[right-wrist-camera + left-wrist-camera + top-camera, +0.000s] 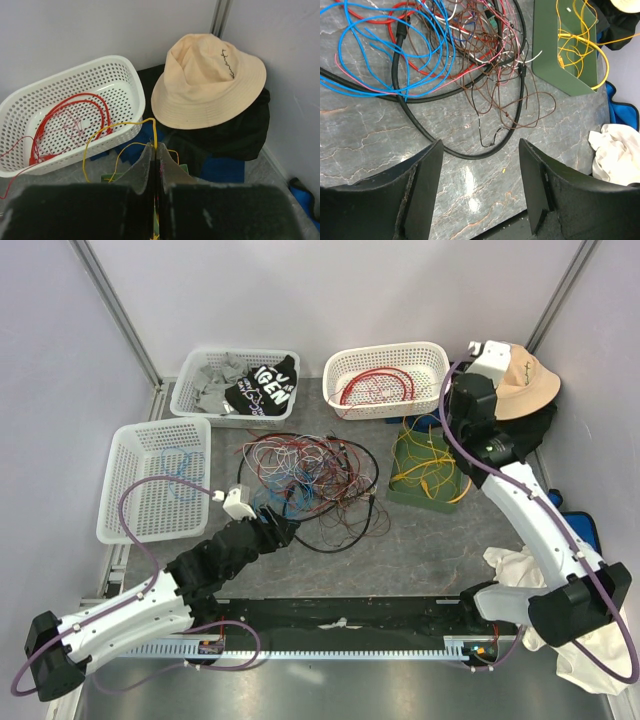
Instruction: Untangle the cables
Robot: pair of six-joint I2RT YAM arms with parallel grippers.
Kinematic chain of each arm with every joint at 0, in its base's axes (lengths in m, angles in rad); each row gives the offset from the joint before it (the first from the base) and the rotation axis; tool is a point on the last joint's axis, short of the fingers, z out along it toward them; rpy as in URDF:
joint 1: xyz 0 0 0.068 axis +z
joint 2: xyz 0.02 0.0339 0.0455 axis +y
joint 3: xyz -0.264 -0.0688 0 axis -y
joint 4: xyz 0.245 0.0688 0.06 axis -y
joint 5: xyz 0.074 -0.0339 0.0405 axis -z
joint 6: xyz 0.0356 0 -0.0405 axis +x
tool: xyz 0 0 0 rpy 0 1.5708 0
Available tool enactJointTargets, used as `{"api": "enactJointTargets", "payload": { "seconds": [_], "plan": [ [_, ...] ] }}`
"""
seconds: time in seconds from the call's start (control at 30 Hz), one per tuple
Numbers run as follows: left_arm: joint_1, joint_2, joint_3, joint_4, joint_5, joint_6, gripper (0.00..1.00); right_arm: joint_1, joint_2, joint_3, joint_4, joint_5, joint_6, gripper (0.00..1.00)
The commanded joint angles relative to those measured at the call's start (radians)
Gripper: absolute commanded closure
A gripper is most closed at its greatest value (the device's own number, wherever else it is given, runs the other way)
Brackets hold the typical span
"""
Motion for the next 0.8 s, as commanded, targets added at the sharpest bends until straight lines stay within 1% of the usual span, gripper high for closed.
{"api": "enactJointTargets", "payload": {
  "seconds": [0.0,0.27,0.47,0.57,0.77],
  "plan": [
    [0.003,-0.017,-0.016,0.022,-0.001,-0.051,0.32,-0.009,-0.049,-0.099,0.061,-0.027,0.079,1.00],
    [0.003,0.006,-0.027,0.040,0.019,-0.067,0.33,-0.009,-0.113,-0.342,0.068,-0.059,0.196,1.00],
    [0.003,0.016,-0.027,0.060,0.028,-0.064,0.33,-0.011,-0.118,-0.489,0.036,-0.116,0.277,1.00],
    [0.003,0.022,-0.041,0.080,0.031,-0.065,0.33,-0.009,-0.074,-0.524,0.050,-0.125,0.297,1.00],
    [0.003,0.039,-0.046,0.081,0.049,-0.067,0.33,-0.024,0.069,-0.496,0.056,-0.142,0.319,1.00]
  ]
}}
